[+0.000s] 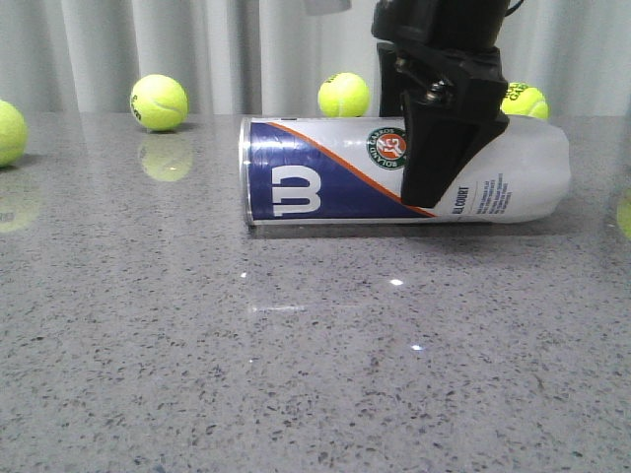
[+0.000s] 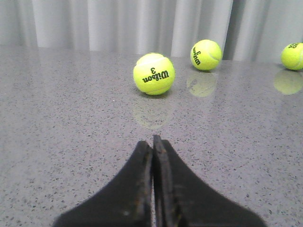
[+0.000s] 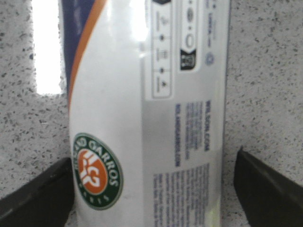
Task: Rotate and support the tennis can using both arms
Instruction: 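Swing the held can across and lower it flat onto the table, then open the right gripper and raise it off the can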
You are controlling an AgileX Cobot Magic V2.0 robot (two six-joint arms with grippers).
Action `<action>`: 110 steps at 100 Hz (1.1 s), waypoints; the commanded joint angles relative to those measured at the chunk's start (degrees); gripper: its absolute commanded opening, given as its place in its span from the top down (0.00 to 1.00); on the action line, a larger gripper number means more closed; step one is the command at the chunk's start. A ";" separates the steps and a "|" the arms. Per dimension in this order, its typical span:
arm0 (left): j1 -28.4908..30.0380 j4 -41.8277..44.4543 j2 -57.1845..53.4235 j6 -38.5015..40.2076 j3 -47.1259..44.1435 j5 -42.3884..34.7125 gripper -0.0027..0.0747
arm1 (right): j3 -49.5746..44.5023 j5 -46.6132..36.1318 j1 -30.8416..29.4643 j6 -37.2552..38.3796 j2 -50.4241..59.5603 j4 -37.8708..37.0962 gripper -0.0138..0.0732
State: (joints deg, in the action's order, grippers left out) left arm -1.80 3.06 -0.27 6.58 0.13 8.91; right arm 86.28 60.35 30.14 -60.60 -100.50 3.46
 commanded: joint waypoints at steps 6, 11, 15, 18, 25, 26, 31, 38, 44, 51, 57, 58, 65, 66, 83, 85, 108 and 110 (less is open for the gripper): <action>0.15 -0.37 -2.27 -0.17 -2.75 -4.24 0.99 | 1.78 -2.71 -0.05 -0.08 2.81 -0.31 0.07; 0.15 -0.37 -2.27 -0.17 -2.75 -4.24 0.99 | 1.78 -2.77 0.00 -0.08 3.16 -0.31 0.07; 0.15 -0.37 -2.27 -0.17 -2.75 -4.24 0.99 | 1.78 -2.92 0.07 -0.08 3.67 -0.34 0.07; 0.15 -0.37 -2.27 -0.17 -2.75 -4.24 0.99 | 1.78 -3.26 0.07 -0.08 4.06 -0.34 0.07; 0.15 -0.37 -2.27 -0.17 -2.75 -4.24 0.99 | 1.78 -4.11 0.07 -0.08 5.50 -0.38 0.07; 0.15 -0.37 -2.27 -0.17 -2.75 -4.24 0.99 | 1.78 -4.21 0.07 -0.08 5.84 -0.38 0.07; 0.15 -0.37 -2.27 -0.17 -2.75 -4.24 0.99 | 1.78 -4.66 0.07 -0.08 7.01 -0.41 0.07; 0.15 -0.37 -2.27 -0.17 -2.75 -4.24 0.99 | 1.78 -5.20 0.07 -0.08 8.75 -0.41 0.07; 0.15 -0.37 -2.27 -0.17 -2.75 -4.24 0.99 | 1.78 -5.54 0.07 1.03 10.14 -0.78 0.07; 0.15 -0.37 -2.27 -0.17 -2.75 -4.24 0.99 | 1.78 -5.75 0.07 5.96 11.51 -2.09 0.08; 0.15 -0.37 -2.27 -0.17 -2.75 -4.24 0.99 | 1.78 -5.75 0.07 13.80 12.25 -3.46 0.11; 0.15 -0.37 -2.27 -0.17 -2.75 -4.24 0.99 | 1.78 -5.75 0.07 14.86 12.45 -3.46 0.11; 0.15 -0.37 -2.27 -0.17 -2.75 -4.24 0.99 | 1.78 -5.65 0.07 26.42 13.13 -5.61 0.21; 0.15 -0.37 -2.27 -0.17 -2.75 -4.24 0.99 | 1.78 -5.65 0.07 28.70 13.20 -5.83 0.23; 0.15 -0.37 -2.27 -0.17 -2.75 -4.24 0.99 | 1.78 -4.84 0.00 50.61 14.30 -11.25 0.64; 0.15 -0.37 -2.27 -0.17 -2.75 -4.24 0.99 | 1.78 -4.70 0.00 52.41 14.48 -11.79 0.69; 0.15 -0.37 -2.27 -0.17 -2.75 -4.24 0.99 | 1.78 -4.00 -1.63 65.22 16.53 -12.92 0.92; 0.15 -0.37 -2.27 -0.17 -2.75 -4.24 0.99 | 1.72 -3.84 -2.03 65.88 16.80 -12.81 0.92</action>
State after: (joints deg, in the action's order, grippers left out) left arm -1.80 3.06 -0.27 6.58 0.13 8.91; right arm 86.28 58.02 29.52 0.98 -87.26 -8.04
